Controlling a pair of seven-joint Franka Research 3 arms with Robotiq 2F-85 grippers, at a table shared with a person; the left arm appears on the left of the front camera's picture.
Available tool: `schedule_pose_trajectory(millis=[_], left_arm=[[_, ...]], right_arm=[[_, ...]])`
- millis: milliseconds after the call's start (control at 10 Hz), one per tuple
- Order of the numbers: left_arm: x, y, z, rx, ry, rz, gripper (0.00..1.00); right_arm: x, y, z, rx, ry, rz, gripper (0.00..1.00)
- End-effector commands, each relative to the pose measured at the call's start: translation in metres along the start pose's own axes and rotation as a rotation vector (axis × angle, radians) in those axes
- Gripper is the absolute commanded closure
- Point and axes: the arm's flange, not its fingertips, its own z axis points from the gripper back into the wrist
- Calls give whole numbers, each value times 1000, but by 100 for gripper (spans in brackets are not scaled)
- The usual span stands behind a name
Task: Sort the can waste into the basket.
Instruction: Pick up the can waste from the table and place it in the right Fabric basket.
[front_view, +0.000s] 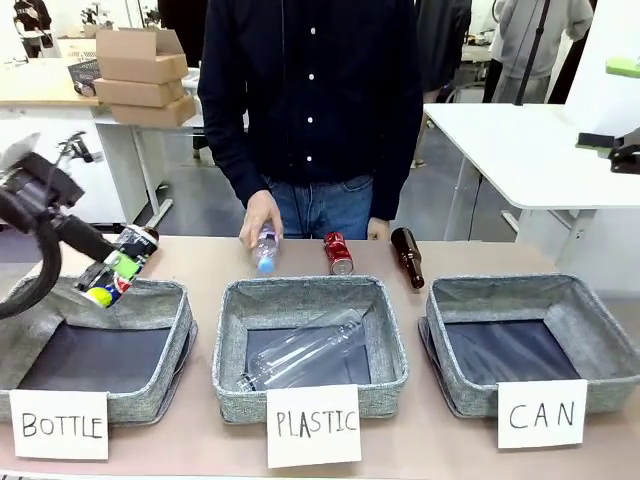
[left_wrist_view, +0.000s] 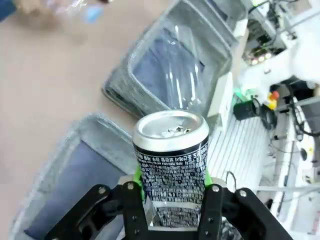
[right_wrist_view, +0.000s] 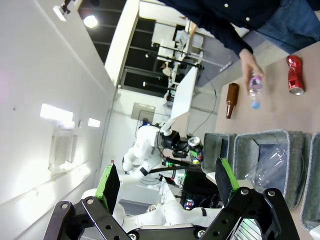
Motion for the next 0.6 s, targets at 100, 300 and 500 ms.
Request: schedule_pose_trajectory(millis=[100, 300, 500], left_arm=[[0, 0, 0, 0, 0, 0, 56], [96, -55, -61, 18, -59, -481, 56], [188, -158, -121, 32, 50, -874, 56]], right_arm=[[0, 0, 0, 0, 0, 0, 0], [5, 69, 46, -114, -9, 254, 0], [0, 80, 139, -458, 33, 380, 0]])
